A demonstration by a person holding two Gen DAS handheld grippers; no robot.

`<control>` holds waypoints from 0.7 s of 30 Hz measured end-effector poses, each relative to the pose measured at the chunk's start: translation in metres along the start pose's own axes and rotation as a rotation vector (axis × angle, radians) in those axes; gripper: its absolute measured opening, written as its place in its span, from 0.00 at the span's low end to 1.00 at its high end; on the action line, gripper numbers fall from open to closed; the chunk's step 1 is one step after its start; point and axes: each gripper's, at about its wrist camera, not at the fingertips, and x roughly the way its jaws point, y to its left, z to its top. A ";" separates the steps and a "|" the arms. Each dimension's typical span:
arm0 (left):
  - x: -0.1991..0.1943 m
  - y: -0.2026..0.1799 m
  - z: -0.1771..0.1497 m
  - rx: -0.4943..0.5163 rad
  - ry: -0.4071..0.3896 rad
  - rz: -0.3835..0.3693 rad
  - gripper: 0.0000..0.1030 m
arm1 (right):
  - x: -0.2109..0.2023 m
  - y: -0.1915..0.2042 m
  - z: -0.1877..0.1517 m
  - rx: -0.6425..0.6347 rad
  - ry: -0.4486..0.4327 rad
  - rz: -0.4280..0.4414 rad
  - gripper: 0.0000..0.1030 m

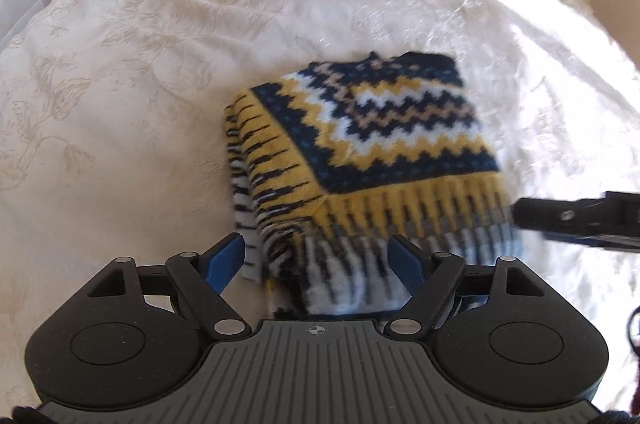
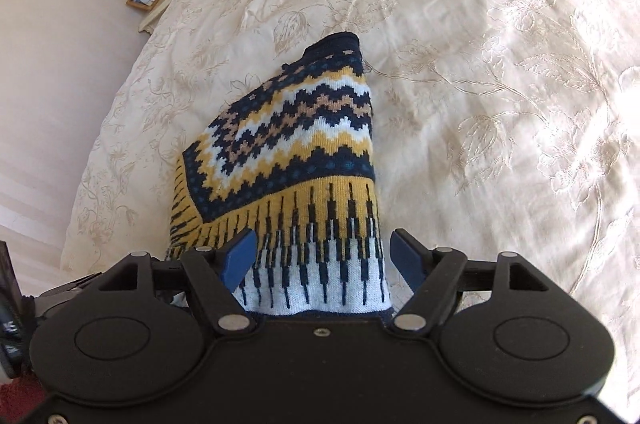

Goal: Fold small clothes
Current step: 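Grasp the other side edge of the sweater with the left tool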

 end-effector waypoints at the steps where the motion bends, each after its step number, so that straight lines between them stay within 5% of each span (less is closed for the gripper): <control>1: 0.008 0.004 -0.003 0.009 0.027 0.054 0.76 | 0.000 0.000 0.000 -0.006 0.001 0.001 0.77; 6: 0.031 0.045 -0.018 -0.098 0.117 0.040 0.78 | 0.001 0.000 0.009 -0.036 -0.005 0.013 0.86; 21: 0.035 0.056 -0.022 -0.156 0.130 -0.001 0.80 | 0.060 -0.020 0.074 -0.067 0.042 -0.045 0.91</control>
